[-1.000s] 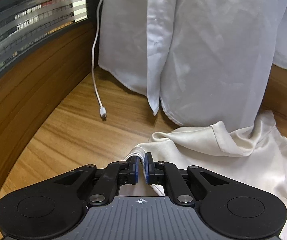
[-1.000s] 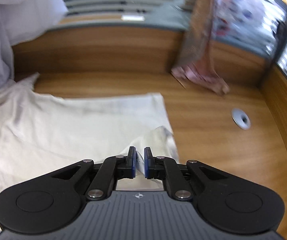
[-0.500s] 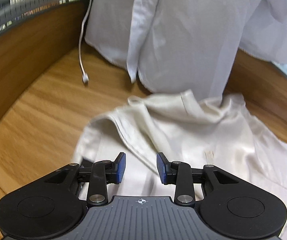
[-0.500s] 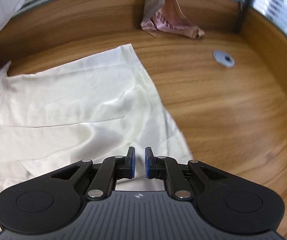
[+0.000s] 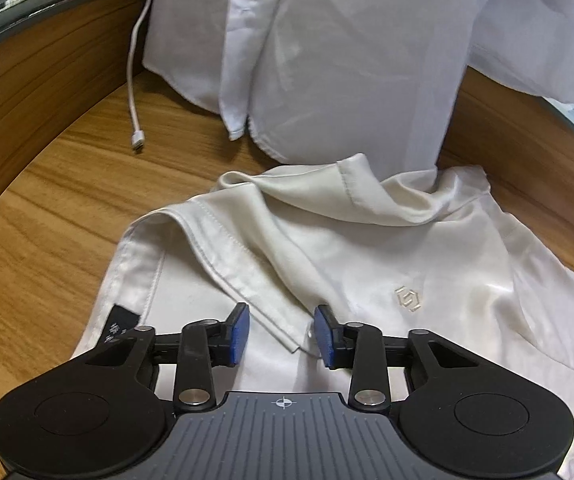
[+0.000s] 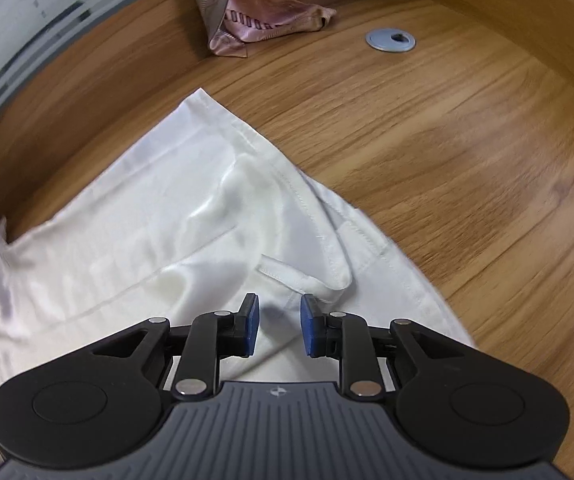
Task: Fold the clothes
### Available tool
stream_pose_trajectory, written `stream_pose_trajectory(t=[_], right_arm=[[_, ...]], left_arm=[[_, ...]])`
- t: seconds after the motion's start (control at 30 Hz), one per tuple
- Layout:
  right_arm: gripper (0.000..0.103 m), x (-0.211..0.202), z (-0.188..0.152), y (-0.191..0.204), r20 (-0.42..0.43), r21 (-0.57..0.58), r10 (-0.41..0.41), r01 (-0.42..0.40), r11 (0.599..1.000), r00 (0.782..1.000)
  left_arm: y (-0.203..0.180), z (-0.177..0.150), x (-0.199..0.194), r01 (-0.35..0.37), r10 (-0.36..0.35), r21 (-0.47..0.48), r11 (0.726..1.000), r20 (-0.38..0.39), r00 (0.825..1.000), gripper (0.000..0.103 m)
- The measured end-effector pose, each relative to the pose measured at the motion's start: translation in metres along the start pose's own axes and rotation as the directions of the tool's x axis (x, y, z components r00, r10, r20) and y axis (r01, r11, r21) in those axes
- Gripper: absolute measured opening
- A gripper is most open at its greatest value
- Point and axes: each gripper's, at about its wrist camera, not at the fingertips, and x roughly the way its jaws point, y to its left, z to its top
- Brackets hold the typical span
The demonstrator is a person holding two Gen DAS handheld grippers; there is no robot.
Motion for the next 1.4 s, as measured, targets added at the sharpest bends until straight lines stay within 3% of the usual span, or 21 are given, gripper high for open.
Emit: stream_pose_trajectory(t=[0.13, 0.2, 0.27, 0.3, 0.4, 0.43, 0.47, 0.5, 0.63, 0.77, 0.97, 1.07, 1.3, 1.4], right_arm=[[0.049, 0.007, 0.004, 0.009, -0.002, 0.037, -0.023, 0.023, 0.999, 1.000], [0.049, 0.011, 0.006, 0.017, -0.004, 0.014, -0.062, 0.062, 0.998, 0.998], [0.049, 0.013, 0.006, 0.023, 0.001, -0.015, -0.089, 0.089, 0.996, 0.996], [0.048, 0.014, 0.005, 0.026, 0.005, -0.035, -0.104, 0.104, 0.994, 0.995], [0.026, 0.016, 0.004, 0.032, 0.020, -0.104, -0.154, 0.155, 0.982, 0.988], [0.009, 0.016, 0.005, 0.032, 0.020, -0.111, -0.156, 0.158, 0.981, 0.988], [0.001, 0.016, 0.007, 0.030, 0.018, -0.109, -0.152, 0.153, 0.982, 0.988], [0.001, 0.015, 0.008, 0.028, 0.015, -0.108, -0.147, 0.148, 0.983, 0.989], [0.001, 0.002, 0.017, 0.029, 0.077, -0.141, -0.125, 0.135, 0.981, 0.989], [0.001, -0.014, 0.030, 0.035, 0.147, -0.193, -0.103, 0.130, 0.973, 0.984], [0.001, -0.038, 0.047, 0.035, 0.221, -0.181, -0.060, 0.101, 0.978, 0.973], [0.001, -0.042, 0.050, 0.031, 0.203, -0.166, -0.039, 0.073, 0.983, 0.978], [0.006, -0.022, 0.032, 0.032, 0.059, -0.126, 0.002, 0.006, 0.992, 0.998], [0.027, -0.008, 0.022, 0.038, 0.011, -0.121, -0.020, 0.021, 0.992, 1.000]], left_arm=[[-0.012, 0.000, 0.003, 0.012, -0.012, 0.036, 0.999, 0.006, 1.000, 0.034], [-0.016, 0.000, 0.004, 0.006, -0.007, 0.056, 0.998, 0.015, 1.000, 0.026], [-0.018, 0.001, 0.005, 0.012, -0.013, 0.052, 0.999, 0.019, 1.000, 0.010], [-0.018, 0.001, 0.005, 0.003, -0.004, 0.049, 0.999, 0.022, 1.000, 0.010], [-0.020, 0.003, 0.005, -0.022, 0.020, 0.061, 0.998, 0.036, 0.999, 0.007], [-0.019, 0.005, 0.004, -0.023, 0.021, 0.059, 0.998, 0.041, 0.999, 0.007], [-0.018, 0.007, 0.002, -0.027, 0.024, 0.057, 0.998, 0.045, 0.999, 0.007], [-0.016, 0.011, 0.000, -0.035, 0.032, 0.058, 0.998, 0.051, 0.998, 0.007], [-0.011, 0.026, -0.014, -0.004, 0.001, 0.035, 0.999, 0.081, 0.997, 0.007], [-0.016, 0.040, -0.029, 0.017, -0.027, 0.083, 0.996, 0.120, 0.992, 0.007], [-0.015, 0.056, -0.047, 0.017, -0.025, 0.067, 0.998, 0.126, 0.992, 0.006], [-0.013, 0.059, -0.053, 0.014, -0.022, 0.069, 0.998, 0.106, 0.994, 0.006], [-0.002, 0.049, -0.060, 0.001, -0.005, 0.060, 0.998, 0.072, 0.997, 0.007], [0.004, 0.046, -0.059, -0.004, 0.002, 0.040, 0.999, 0.057, 0.998, 0.007]])
